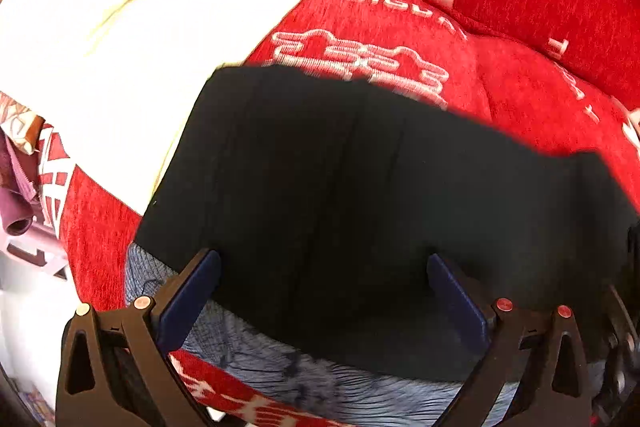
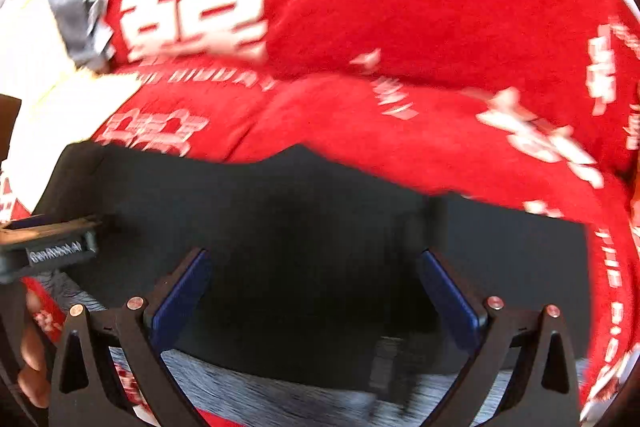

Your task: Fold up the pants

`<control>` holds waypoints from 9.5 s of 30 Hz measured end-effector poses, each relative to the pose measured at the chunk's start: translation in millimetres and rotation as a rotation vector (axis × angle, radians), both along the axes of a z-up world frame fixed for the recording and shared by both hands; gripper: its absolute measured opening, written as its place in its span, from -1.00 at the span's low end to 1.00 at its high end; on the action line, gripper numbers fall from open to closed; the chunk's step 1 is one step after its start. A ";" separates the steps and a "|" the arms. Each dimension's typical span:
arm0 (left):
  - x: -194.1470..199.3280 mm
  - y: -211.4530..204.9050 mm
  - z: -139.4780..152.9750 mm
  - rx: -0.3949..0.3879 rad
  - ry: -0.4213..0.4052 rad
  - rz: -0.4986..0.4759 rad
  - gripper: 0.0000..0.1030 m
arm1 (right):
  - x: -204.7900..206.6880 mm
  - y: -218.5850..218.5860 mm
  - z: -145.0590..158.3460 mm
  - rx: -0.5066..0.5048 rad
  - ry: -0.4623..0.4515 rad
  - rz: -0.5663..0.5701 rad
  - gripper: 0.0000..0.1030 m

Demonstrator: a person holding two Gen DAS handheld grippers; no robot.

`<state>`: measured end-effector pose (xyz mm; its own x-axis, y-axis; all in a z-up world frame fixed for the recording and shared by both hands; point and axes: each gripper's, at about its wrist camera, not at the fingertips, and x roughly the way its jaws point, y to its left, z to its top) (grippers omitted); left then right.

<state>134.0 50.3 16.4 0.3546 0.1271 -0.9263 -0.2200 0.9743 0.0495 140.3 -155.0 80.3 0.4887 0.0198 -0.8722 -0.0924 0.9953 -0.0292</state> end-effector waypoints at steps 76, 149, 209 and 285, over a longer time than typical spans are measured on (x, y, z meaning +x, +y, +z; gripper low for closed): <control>30.7 117.0 6.3 -0.843 0.197 -0.067 -0.21 | -64.8 134.4 10.0 -0.232 -0.118 0.487 -0.34; -3.6 -230.3 55.1 -0.216 0.230 -0.403 1.00 | -122.2 -259.7 55.9 0.237 -0.180 -0.257 0.61; 83.8 -216.4 62.4 -0.213 0.046 -0.100 1.00 | -0.7 -231.4 44.7 0.041 -0.073 -0.396 0.63; -0.2 -223.9 80.3 -0.150 -0.033 -0.355 1.00 | -100.3 -235.6 47.7 -0.028 -0.098 -0.389 0.99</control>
<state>133.8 -173.6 96.7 0.3825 -0.1449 -0.9125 0.1334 0.9859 -0.1006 40.0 -390.7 128.0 0.5355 -0.2066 -0.8189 0.2959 0.9541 -0.0472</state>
